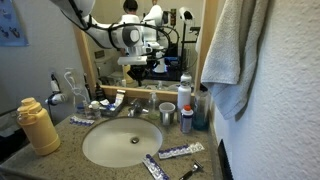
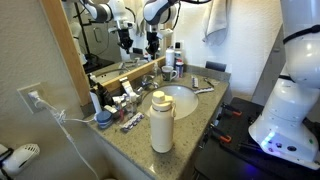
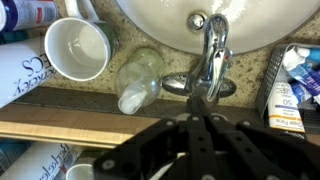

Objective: Press down on the liquid soap bottle

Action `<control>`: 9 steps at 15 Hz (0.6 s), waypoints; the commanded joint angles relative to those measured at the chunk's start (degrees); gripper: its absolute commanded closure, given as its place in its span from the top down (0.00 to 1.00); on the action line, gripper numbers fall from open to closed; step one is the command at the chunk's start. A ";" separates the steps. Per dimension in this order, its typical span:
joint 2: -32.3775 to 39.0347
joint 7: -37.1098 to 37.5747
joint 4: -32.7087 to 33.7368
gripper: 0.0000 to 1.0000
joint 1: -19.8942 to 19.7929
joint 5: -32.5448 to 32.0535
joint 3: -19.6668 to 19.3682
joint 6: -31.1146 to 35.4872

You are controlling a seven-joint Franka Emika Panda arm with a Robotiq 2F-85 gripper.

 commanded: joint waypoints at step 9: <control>-13.41 4.65 -15.32 0.00 1.11 0.32 -0.34 -2.56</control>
